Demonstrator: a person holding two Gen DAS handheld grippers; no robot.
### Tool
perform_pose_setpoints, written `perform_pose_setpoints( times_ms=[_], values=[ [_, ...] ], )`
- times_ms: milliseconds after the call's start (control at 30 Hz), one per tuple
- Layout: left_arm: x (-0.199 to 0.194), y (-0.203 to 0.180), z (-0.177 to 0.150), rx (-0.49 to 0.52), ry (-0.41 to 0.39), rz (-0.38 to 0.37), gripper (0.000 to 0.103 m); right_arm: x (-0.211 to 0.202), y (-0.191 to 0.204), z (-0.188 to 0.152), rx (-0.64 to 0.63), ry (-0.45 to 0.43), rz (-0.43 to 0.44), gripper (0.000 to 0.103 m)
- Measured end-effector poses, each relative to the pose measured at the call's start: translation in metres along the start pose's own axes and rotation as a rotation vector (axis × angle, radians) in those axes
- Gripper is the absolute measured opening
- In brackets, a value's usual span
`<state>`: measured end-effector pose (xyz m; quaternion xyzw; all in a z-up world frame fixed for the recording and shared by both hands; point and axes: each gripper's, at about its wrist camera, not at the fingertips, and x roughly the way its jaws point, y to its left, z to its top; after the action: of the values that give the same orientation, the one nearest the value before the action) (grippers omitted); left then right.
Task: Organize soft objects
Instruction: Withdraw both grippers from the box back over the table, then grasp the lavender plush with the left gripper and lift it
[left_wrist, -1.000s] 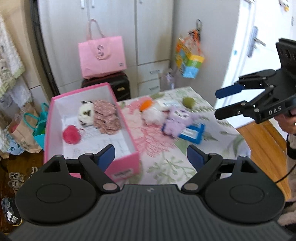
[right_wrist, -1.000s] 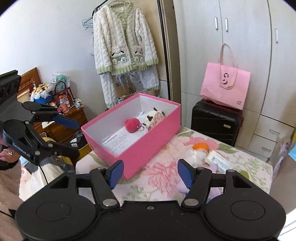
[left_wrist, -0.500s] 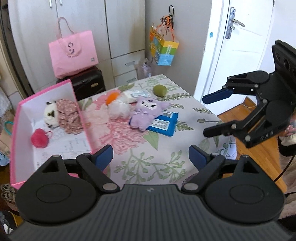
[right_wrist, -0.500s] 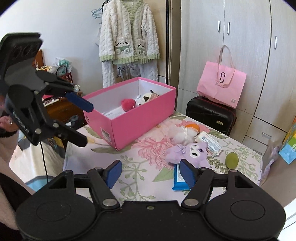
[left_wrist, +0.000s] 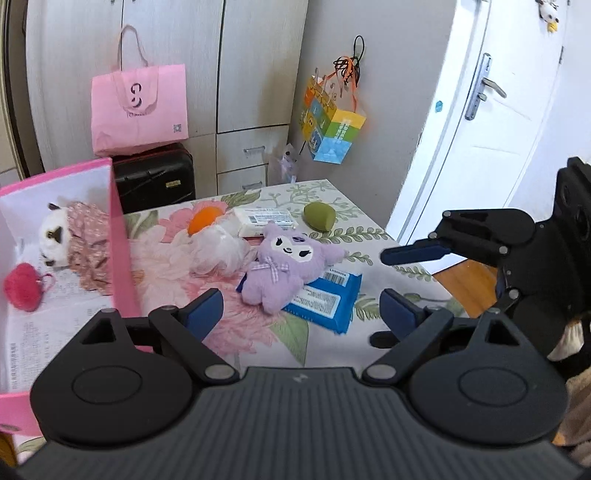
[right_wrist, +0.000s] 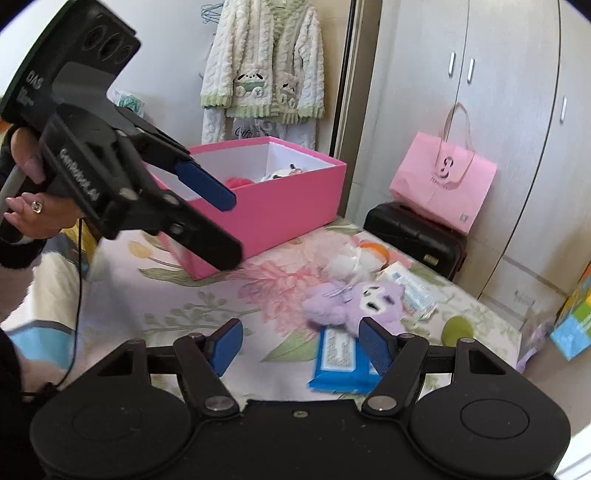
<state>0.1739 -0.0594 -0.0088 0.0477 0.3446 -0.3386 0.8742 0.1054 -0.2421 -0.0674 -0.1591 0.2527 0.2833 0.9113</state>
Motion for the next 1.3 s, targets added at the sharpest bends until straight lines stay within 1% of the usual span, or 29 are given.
perform_pose_setpoints(
  times_ms=[133, 267, 333, 433, 500, 567, 600, 667, 700, 733, 767, 867, 1033, 1133, 1233, 1300],
  values=[
    [0.031, 0.007, -0.001, -0.072, 0.008, -0.021, 0.091, 0.021, -0.012, -0.006, -0.024, -0.031, -0.020, 0.074],
    [0.060, 0.014, -0.004, -0.138, -0.007, -0.015, 0.089, 0.044, -0.031, -0.009, -0.006, -0.060, -0.037, 0.074],
    [0.071, 0.018, -0.004, -0.169, -0.015, -0.007, 0.088, 0.054, -0.040, -0.011, 0.006, -0.070, -0.030, 0.074],
    [0.087, 0.023, -0.004, -0.188, -0.032, 0.032, 0.087, 0.071, -0.052, -0.010, 0.016, -0.034, -0.008, 0.074],
    [0.095, 0.025, -0.005, -0.196, -0.044, 0.062, 0.082, 0.080, -0.056, -0.009, 0.013, -0.019, -0.001, 0.074],
    [0.101, 0.027, -0.005, -0.198, -0.042, 0.070, 0.079, 0.088, -0.060, -0.007, 0.014, -0.004, 0.022, 0.074],
    [0.103, 0.030, -0.006, -0.210, -0.042, 0.065, 0.076, 0.091, -0.063, -0.006, 0.015, 0.006, 0.032, 0.075],
    [0.108, 0.035, -0.008, -0.244, -0.047, 0.056, 0.074, 0.097, -0.066, -0.005, 0.017, 0.011, 0.048, 0.080],
    [0.110, 0.037, -0.010, -0.257, -0.047, 0.053, 0.072, 0.099, -0.067, -0.005, 0.017, 0.008, 0.051, 0.086],
    [0.112, 0.039, -0.011, -0.268, -0.047, 0.049, 0.070, 0.102, -0.067, -0.005, 0.016, 0.008, 0.051, 0.087],
    [0.113, 0.041, -0.013, -0.281, -0.047, 0.045, 0.067, 0.104, -0.067, -0.006, 0.016, 0.011, 0.052, 0.087],
    [0.116, 0.046, -0.018, -0.318, -0.051, 0.028, 0.065, 0.108, -0.068, -0.008, 0.029, 0.015, 0.057, 0.087],
    [0.116, 0.046, -0.023, -0.340, -0.065, 0.040, 0.060, 0.112, -0.066, -0.012, 0.077, 0.017, 0.049, 0.086],
    [0.117, 0.046, -0.025, -0.346, -0.065, 0.048, 0.059, 0.112, -0.064, -0.014, 0.106, 0.008, 0.033, 0.084],
    [0.121, 0.050, -0.028, -0.414, -0.039, 0.027, 0.059, 0.112, -0.061, -0.017, 0.136, 0.006, 0.002, 0.083],
    [0.121, 0.051, -0.030, -0.428, -0.053, 0.021, 0.055, 0.111, -0.058, -0.018, 0.150, 0.002, -0.023, 0.081]
  ],
)
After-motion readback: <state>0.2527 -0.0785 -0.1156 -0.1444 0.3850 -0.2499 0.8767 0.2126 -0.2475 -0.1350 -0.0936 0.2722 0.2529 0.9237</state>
